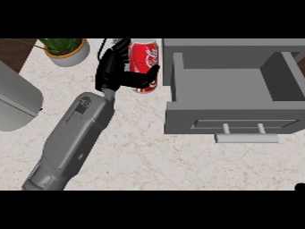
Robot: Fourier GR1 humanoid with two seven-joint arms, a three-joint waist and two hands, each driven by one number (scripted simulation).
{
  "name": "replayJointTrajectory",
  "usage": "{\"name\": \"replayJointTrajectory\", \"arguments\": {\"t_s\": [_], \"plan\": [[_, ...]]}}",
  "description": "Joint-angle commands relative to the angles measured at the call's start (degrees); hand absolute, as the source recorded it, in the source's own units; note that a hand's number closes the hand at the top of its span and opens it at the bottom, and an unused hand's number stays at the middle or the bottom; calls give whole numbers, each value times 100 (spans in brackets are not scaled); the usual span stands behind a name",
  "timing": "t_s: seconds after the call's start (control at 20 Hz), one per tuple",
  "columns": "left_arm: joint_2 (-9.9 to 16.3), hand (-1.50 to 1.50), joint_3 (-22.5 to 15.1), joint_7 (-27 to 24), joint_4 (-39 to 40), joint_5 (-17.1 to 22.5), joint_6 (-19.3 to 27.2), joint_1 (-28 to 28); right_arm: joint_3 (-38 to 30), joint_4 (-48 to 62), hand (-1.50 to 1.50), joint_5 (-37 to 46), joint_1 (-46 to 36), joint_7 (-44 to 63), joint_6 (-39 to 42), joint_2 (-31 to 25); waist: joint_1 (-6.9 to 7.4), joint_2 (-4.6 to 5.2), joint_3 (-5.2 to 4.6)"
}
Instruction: Pick up the can, place it into the drawer and close the drawer
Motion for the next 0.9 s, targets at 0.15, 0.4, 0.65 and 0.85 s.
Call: {"name": "replayJointTrajectory", "arguments": {"t_s": [0.15, 0.4, 0.65, 0.85], "plan": [[17, 150, 22, 1114, -645, -293, 452, -841, 92, 51, -150, 81, 347, -450, 150, 249, -12, 3, 1], [-156, 150, 134, 1665, -132, -496, 581, -1756, -134, -120, -150, -86, -36, 105, 12, -62, -52, 18, 0], [-438, 150, -48, 1751, 585, -350, 1004, -2650, 155, -85, -150, 149, -135, 188, -118, 102, -126, 36, 0], [-442, 150, 255, 1763, 1315, -386, 905, -3322, 147, -33, -150, 185, 0, -28, -28, 134, -172, 54, 3]]}}
